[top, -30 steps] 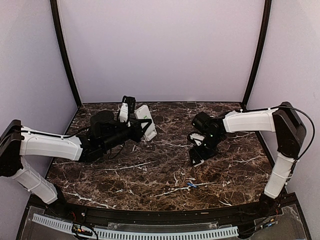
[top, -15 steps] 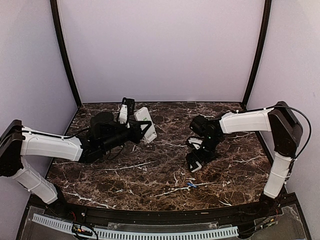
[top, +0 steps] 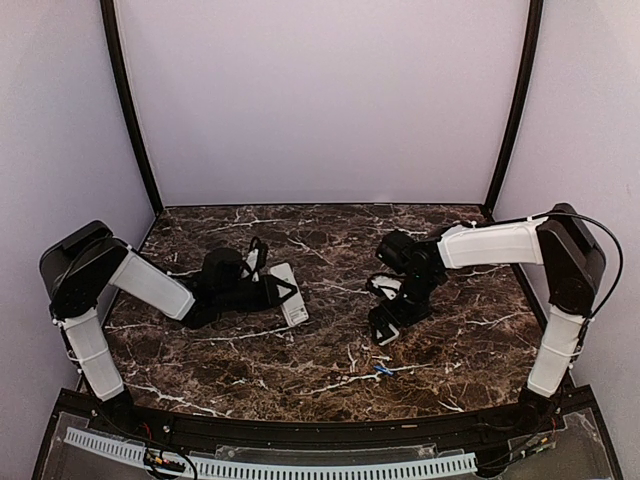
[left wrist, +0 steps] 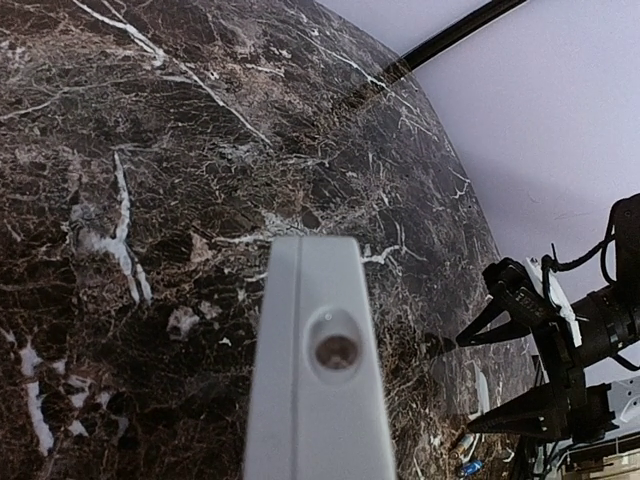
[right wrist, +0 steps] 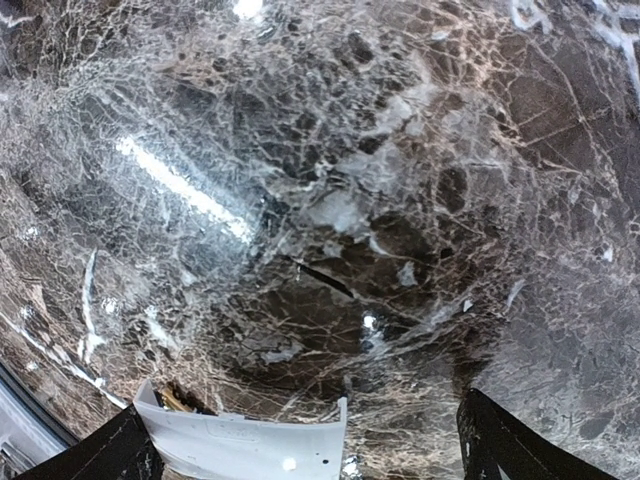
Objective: Load the batteries into the remote control
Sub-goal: Place the battery cover at the center of the board.
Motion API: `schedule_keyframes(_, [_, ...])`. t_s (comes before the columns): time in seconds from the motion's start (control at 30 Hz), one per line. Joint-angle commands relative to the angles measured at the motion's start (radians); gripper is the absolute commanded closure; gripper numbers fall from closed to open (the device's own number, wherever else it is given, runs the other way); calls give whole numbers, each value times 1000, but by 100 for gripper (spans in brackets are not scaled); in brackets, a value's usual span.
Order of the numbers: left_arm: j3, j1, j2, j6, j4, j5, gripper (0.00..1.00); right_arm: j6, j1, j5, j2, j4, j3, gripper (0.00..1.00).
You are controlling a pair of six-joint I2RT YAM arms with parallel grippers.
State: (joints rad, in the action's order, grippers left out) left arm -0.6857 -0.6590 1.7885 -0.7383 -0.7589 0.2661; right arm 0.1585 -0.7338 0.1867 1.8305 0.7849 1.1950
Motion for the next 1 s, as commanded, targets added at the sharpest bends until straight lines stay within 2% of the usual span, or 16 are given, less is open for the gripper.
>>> schedule_keyframes(0.0, [-51, 29, 51, -90, -57, 83, 92, -8, -13, 3, -11, -13, 24, 2])
schedule_keyframes(0.13, [-66, 50, 115, -133, -51, 97, 79, -15, -16, 4, -17, -12, 32, 2])
schedule_keyframes(0.23, [-68, 52, 128, -143, -22, 66, 58, -25, -17, 3, -30, -10, 36, 2])
schedule_keyframes(0.4, [-48, 52, 113, -158, 38, -1, 34, -45, -20, -2, -45, 0, 49, 2])
schedule_keyframes(0.47, [-26, 52, 81, -162, 59, -50, 27, -56, -26, -5, -56, -3, 52, 2])
schedule_keyframes(0.6, [18, 46, -49, -121, 87, -140, 22, -115, -71, -17, -90, -44, 48, 2])
schedule_keyframes(0.77, [-7, -14, -190, 101, 131, -177, 18, -234, -152, -77, -139, -183, 7, 2])
schedule_keyframes(0.87, [-44, -35, -198, 139, 126, -60, 18, -292, -173, -113, -147, -275, -8, 2])
schedule_keyframes(0.97, [-54, -38, -153, 94, 61, 46, 21, -332, -183, -151, -131, -332, 19, 1])
